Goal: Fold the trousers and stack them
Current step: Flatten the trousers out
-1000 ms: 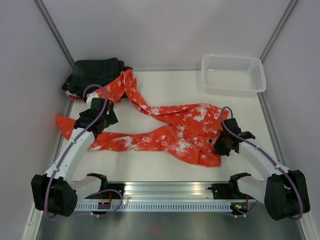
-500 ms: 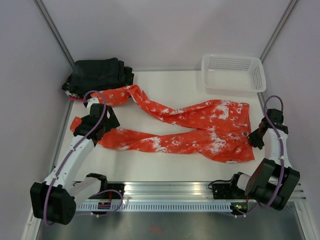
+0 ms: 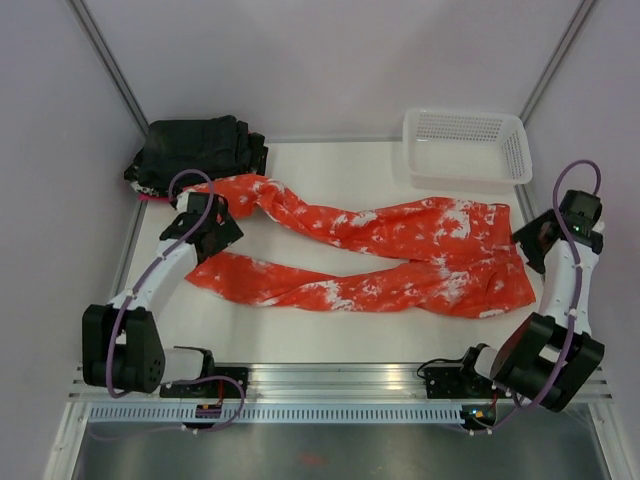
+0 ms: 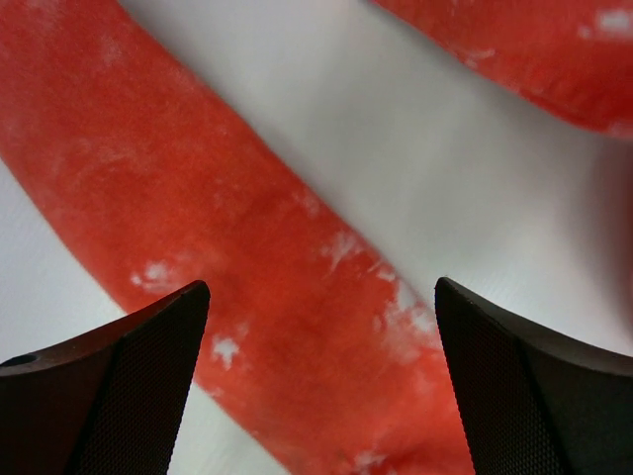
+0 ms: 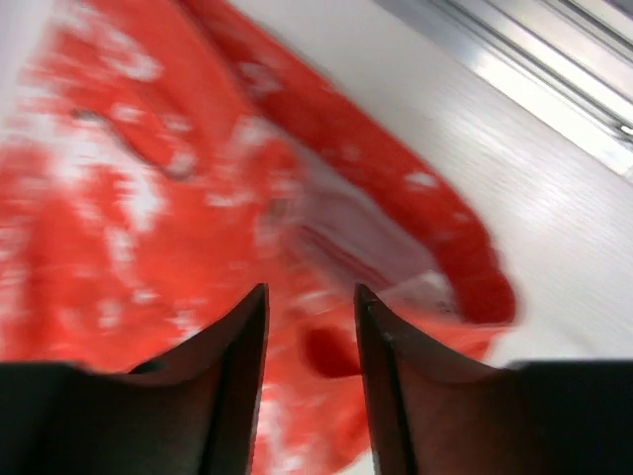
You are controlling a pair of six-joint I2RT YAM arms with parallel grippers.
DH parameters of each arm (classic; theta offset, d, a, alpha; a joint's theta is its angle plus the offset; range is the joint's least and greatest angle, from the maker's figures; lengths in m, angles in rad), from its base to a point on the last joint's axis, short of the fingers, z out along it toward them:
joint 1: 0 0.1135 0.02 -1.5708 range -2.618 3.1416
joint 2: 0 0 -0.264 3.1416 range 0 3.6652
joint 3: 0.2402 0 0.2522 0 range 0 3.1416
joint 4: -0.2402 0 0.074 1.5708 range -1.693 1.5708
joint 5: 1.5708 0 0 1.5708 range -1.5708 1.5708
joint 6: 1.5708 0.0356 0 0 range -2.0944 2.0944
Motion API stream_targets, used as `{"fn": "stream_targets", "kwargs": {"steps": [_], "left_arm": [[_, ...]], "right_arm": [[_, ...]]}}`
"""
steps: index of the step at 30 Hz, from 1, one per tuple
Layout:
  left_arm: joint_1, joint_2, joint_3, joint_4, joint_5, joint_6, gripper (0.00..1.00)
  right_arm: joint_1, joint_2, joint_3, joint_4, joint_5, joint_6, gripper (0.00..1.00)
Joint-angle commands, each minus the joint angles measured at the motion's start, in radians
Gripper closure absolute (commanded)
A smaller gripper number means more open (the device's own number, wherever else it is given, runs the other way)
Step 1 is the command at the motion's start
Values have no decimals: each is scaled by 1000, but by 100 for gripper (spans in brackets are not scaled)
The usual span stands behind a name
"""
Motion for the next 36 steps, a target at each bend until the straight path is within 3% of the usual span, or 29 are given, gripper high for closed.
{"fn": "stream_targets", "kwargs": {"steps": [1, 4, 7, 14, 18, 28, 36], "left_arm": [[92, 60, 73, 120, 143, -194, 0], [144, 89, 63, 212, 262, -251, 0], [178, 113, 62, 300, 271, -319, 0], [183, 224, -54, 510, 337, -529, 0], [183, 252, -220, 868, 345, -696, 5], [181, 399, -319, 1291, 264, -747, 7], [181, 488, -312, 1420, 250, -712, 17]], "right_arm": [[98, -57, 110, 61, -103, -21, 28], [204, -60, 158, 50, -129, -39, 9], [241, -51, 257, 0, -117, -44, 6], [248, -135, 166, 76, -189, -27, 7], [248, -150, 59, 96, -223, -27, 7], [248, -202, 8, 115, -269, -12, 8], [248, -229, -31, 113, -249, -9, 8]]}}
